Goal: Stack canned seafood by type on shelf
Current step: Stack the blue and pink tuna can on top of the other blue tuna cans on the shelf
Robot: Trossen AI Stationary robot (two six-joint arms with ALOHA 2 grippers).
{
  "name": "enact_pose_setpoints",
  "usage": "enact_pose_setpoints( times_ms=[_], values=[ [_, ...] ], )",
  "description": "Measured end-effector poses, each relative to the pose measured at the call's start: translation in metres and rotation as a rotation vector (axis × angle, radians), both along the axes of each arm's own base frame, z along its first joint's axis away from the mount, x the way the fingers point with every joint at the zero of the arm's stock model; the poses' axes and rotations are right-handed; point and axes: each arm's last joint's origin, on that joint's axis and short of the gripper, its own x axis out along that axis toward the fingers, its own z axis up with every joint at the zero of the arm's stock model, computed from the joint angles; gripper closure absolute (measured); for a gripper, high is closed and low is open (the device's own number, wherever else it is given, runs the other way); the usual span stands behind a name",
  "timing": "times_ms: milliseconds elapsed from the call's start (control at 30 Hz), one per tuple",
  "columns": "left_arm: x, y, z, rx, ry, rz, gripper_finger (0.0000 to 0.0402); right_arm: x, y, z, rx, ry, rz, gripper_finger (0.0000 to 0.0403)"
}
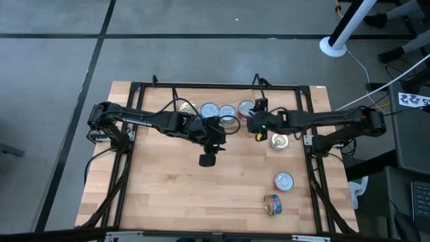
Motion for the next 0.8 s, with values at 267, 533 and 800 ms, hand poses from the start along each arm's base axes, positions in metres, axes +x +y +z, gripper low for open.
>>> enact_pose_setpoints(
  times_ms=[267,533,800],
  values=[
    [0.0,0.0,0.0,0.0,-0.002,0.0,0.027,-0.019,0.041,0.004,0.177,-0.063,-0.07,0.0129],
    [0.0,0.0,0.0,0.0,-0.003,0.0,0.027,-0.046,0.065,-0.017,0.441,0.059,-0.316,0.0129],
    [0.0,0.0,0.0,0.0,-0.003,0.0,0.027,-0.073,0.068,-0.051,0.536,0.233,-0.492,0.0129]
  ],
)
